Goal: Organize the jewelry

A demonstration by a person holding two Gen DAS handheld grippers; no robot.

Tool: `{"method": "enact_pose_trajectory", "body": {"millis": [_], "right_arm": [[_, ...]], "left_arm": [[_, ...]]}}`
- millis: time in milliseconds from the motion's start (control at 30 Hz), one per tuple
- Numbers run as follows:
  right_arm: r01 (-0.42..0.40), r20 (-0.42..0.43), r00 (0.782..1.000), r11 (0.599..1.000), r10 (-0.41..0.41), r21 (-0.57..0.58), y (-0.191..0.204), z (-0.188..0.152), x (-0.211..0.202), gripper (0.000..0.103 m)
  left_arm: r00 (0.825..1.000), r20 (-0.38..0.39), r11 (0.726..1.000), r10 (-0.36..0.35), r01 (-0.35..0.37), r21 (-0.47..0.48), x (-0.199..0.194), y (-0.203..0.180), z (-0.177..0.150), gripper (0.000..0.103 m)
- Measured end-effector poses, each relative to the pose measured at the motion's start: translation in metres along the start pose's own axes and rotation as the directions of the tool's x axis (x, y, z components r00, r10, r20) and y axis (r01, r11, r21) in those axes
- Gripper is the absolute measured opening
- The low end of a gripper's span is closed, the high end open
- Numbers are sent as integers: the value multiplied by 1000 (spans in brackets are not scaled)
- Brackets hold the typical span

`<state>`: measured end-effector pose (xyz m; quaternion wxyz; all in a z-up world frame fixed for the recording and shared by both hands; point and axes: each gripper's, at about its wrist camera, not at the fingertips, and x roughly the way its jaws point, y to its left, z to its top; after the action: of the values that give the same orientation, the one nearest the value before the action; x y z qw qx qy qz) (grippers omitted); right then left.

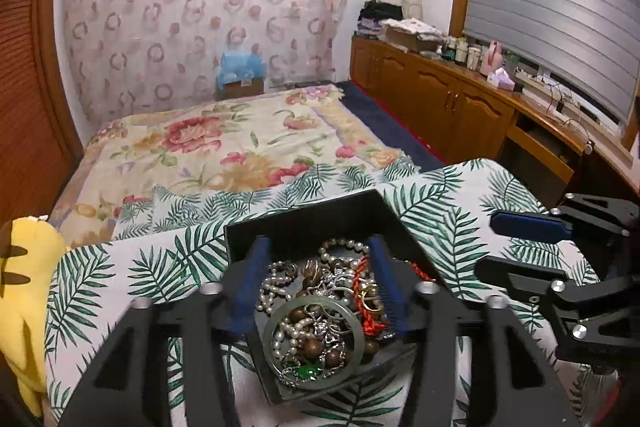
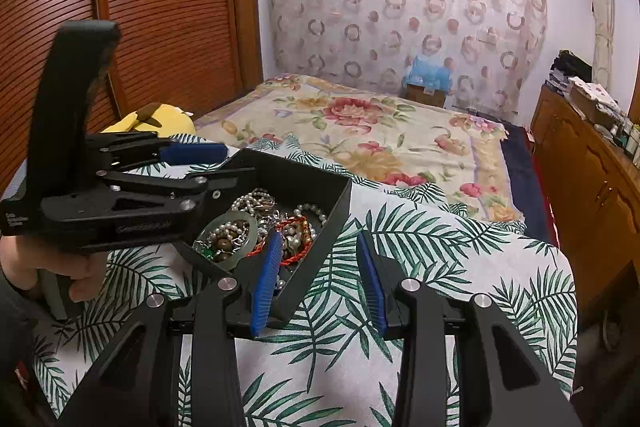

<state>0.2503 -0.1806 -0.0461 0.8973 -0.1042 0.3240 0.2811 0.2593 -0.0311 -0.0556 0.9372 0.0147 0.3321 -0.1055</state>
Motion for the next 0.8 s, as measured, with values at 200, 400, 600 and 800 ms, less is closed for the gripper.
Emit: {"method": "enact_pose_trajectory", "body": {"millis": [200,400,600,800], "right_arm": [[6,4,1000,1000,-6,-5,4,-1,0,41],[9,18,1000,1000,-9,-1,11,-2,-6,45],[31,55,998,999,-33,27,18,-5,-16,70],[34,93,995,998,-38,51,29,-8,-27,83]], "left_arm": [[999,39,999,34,-34,-4,-24,3,0,87],[991,86,994,106,-103,-38,-50,15,2,95],[980,109,984,169,-161,-78,-74,23,-7,95],[977,113,982,178,-169,-89,-99,20,-26,95]]}}
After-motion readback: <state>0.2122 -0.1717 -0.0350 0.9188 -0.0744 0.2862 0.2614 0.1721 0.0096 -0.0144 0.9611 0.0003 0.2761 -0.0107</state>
